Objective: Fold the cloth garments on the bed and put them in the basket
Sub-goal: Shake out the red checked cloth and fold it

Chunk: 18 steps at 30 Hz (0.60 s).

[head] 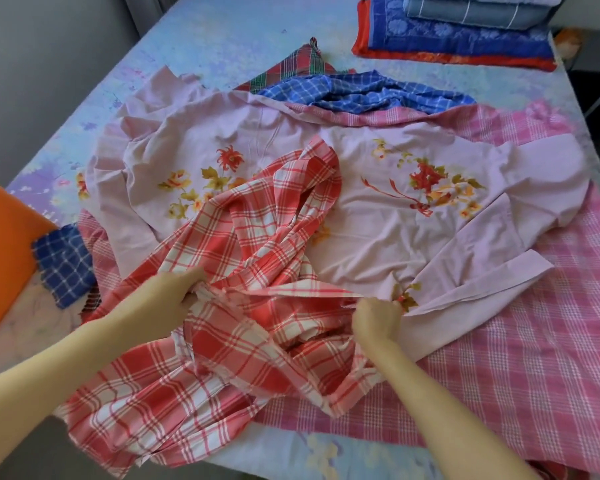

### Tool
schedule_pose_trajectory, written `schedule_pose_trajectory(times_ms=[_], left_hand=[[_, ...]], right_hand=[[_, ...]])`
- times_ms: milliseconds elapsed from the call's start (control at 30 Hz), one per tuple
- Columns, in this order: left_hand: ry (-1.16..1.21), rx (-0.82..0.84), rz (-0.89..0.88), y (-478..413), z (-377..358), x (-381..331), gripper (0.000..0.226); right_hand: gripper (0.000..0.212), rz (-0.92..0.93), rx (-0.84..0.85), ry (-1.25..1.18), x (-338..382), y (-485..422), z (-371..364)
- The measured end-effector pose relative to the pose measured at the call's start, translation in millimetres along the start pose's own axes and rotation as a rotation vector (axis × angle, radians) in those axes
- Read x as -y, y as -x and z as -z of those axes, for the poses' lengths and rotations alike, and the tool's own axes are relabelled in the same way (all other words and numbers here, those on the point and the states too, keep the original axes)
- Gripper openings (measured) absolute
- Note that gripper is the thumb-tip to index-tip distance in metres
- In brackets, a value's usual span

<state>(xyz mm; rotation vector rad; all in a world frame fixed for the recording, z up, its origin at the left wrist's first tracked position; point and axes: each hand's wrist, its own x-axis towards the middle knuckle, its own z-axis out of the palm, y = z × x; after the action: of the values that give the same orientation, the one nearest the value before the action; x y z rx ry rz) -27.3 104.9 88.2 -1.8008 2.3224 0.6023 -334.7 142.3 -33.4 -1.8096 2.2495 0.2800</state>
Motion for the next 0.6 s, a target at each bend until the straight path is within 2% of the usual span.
schedule_pose_trajectory(times_ms=[67,133,233,300,400,600], left_hand=[[0.064,-0.182,0.127,2.6,18.0,13.5,0.013],[0.159,-0.368,0.263,3.4,39.4,23.7,0.018],[0.298,-0.596,0.394,14.3,86.9,25.0,0.026],[0.317,-0.685,0.365,17.2,118.8,18.5,0.027],[0.318,-0.848,0.249,23.2,173.6,1.7,0.018],[0.268,-1.055,0.104,36.1,284.5,-28.4,0.016]], right_hand=[[0.004,-0.048,-0.040,-0.006,-19.2,6.1,25.7],[0.011,-0.143,-0.050,-0.058,-45.5,7.7,51.2],[0.017,-0.266,-0.173,-0.081,-84.3,15.1,96.0],[0.015,-0.302,-0.253,-0.075,-99.0,21.2,129.0],[0.016,-0.324,-0.268,-0.018,-112.8,39.4,182.2],[0.020,-0.091,-0.373,0.037,-121.4,83.8,269.7]])
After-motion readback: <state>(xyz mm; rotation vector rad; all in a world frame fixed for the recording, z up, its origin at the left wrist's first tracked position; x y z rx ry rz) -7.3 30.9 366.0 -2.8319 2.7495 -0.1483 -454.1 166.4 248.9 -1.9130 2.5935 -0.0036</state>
